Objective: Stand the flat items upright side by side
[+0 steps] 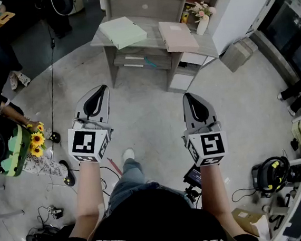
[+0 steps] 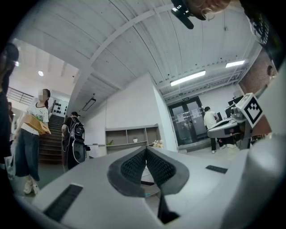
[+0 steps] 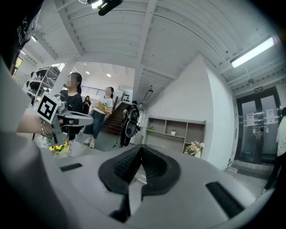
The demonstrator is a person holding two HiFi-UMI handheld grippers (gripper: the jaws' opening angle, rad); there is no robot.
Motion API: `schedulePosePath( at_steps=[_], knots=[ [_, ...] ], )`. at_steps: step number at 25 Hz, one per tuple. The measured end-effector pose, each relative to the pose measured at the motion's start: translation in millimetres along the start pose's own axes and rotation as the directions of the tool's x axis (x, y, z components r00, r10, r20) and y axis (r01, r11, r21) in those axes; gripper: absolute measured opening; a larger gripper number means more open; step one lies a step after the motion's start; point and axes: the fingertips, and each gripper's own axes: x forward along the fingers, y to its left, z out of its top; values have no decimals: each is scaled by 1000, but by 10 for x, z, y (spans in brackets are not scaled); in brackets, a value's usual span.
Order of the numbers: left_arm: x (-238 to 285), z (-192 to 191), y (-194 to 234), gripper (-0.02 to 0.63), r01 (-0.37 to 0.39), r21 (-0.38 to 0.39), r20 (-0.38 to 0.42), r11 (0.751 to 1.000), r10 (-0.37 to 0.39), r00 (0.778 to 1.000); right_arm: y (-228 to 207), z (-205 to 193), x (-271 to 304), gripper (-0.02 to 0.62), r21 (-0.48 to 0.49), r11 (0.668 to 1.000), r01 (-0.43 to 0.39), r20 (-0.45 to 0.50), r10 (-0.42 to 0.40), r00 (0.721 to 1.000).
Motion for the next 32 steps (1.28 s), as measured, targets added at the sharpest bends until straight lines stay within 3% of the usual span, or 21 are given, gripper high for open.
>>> schedulePosePath(
  at_steps=[9,10,13,16,17,21,27,32],
  knots=[
    [461,-64,380,24,-21,-15,26,1000,21,999,-106,-4,554,15,2,1000,0,-13,0,1000],
    [512,-84,432,64,-22,-17,31,1000,22,999,-115,-7,635,15,0,1000,1,-13,-1,1000],
    [656,-131,612,317,-15,-30,63,999,16,998,-132,3,899,15,-2,1000,-1,-9,1,1000],
    [822,-159,865,494,-24,-79,92,997,31,995,-158,47,1185,15,5,1000,-3,-4,3,1000],
    [894,-198,952,513,-21,-108,74,994,29,997,-168,66,1285,15,6,1000,-2,-3,2,1000],
    [1173,-404,1270,514,13,-212,-28,977,-19,999,-209,139,1730,15,6,1000,3,-3,-3,1000],
    [1486,-536,1657,468,42,-195,-34,980,-50,998,-301,247,2315,15,2,1000,9,-3,-9,1000],
    [1794,-668,1921,460,21,-213,-22,977,-27,999,-468,169,2692,15,-1,1000,18,-25,-18,1000]
  ],
)
